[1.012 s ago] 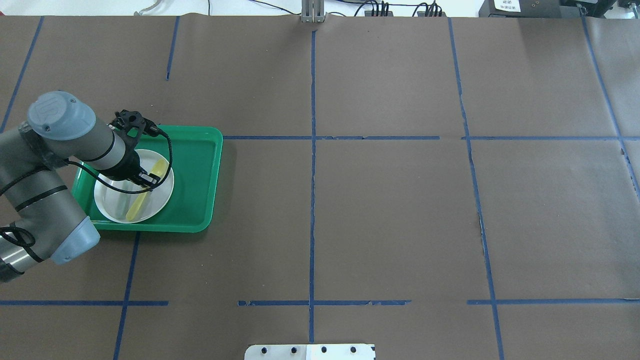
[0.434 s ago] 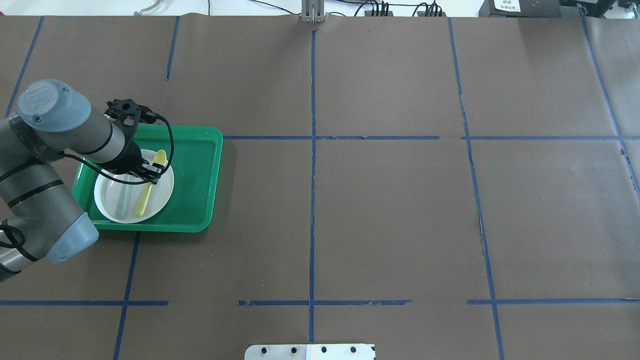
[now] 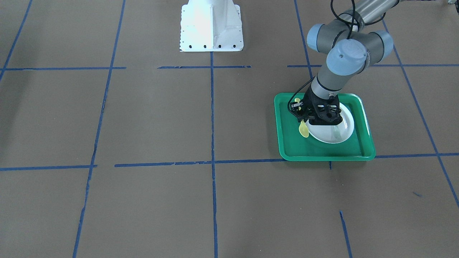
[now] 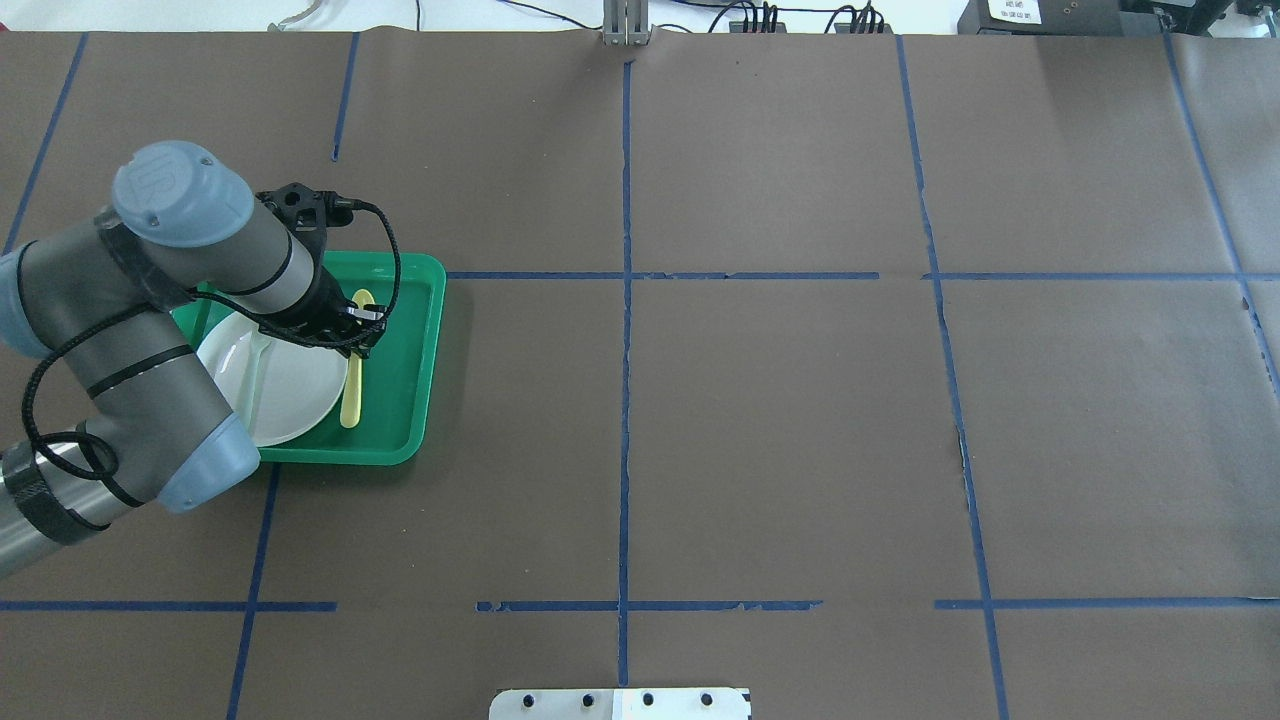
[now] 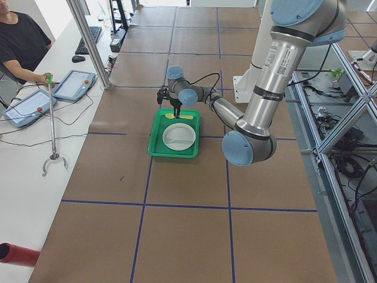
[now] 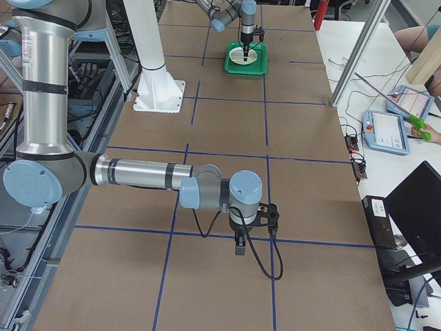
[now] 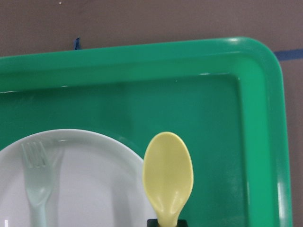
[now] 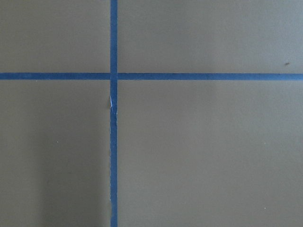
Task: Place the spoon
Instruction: 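Move the spoon off the plate and lower it onto the green tray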
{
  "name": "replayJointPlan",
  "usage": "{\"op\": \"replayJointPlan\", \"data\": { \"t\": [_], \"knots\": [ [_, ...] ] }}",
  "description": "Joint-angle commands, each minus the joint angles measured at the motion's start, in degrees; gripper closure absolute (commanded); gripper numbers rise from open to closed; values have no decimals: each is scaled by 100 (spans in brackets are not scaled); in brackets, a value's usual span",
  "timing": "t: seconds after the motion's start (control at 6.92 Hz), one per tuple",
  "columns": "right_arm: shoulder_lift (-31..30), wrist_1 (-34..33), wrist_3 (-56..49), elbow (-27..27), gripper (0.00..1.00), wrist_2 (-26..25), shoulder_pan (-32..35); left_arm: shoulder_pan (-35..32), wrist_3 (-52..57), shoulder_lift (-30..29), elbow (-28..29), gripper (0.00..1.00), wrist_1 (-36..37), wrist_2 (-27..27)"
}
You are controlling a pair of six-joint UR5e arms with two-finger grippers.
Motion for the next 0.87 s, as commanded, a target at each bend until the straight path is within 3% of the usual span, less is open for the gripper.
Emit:
{"op": "replayJointPlan", "data": {
  "t": [0.0, 0.29, 0.72],
  "knots": [
    [0, 0, 0, 0, 0, 2, 0, 142, -94, -75, 295, 100, -51, 14],
    [0, 0, 0, 0, 0, 2, 0, 142, -138, -137, 524, 96, -418, 14],
    [0, 0, 0, 0, 0, 2, 0, -23, -94, -102, 473, 31, -455, -12]
  ]
}}
